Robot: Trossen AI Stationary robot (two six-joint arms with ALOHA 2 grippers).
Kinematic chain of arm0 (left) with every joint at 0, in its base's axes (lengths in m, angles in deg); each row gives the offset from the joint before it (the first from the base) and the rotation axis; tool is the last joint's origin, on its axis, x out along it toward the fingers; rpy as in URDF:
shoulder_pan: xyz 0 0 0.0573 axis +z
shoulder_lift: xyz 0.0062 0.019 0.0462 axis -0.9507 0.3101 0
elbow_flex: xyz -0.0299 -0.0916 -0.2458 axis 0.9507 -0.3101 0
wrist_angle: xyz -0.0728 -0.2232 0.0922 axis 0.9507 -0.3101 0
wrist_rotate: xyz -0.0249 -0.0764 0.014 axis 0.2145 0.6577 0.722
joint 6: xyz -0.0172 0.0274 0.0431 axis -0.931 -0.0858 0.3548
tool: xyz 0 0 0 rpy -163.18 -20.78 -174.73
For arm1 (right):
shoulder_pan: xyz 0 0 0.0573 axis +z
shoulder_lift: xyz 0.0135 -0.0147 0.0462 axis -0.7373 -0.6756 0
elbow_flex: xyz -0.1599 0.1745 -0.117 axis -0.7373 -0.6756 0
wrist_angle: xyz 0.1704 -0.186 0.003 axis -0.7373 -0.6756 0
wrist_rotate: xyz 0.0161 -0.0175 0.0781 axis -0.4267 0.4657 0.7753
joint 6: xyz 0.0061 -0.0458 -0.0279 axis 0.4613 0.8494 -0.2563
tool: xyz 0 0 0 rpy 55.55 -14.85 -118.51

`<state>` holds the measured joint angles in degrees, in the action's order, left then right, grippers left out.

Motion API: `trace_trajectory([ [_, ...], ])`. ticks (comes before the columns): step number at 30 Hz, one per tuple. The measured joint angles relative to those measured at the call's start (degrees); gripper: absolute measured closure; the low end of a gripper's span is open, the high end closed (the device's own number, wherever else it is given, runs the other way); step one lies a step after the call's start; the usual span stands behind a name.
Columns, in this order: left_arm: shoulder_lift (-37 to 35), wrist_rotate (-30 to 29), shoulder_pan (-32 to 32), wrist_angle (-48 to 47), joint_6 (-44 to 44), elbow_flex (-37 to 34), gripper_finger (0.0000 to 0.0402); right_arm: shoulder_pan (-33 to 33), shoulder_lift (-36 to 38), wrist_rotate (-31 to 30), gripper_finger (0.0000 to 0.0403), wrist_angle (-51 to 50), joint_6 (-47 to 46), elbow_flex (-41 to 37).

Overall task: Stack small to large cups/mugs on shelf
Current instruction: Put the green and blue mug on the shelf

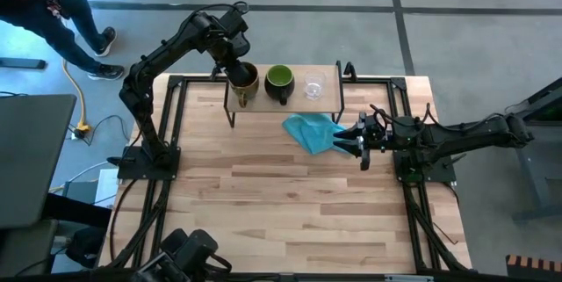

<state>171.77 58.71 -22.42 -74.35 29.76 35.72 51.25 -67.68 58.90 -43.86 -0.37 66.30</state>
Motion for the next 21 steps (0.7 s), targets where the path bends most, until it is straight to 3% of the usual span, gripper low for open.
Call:
trace_trajectory([
  [21,0.0,0.9,0.0,-0.51,1.5,0.02,0.0332,-0.02,0.02,0.0,0.0275,0.0,0.0,0.0],
])
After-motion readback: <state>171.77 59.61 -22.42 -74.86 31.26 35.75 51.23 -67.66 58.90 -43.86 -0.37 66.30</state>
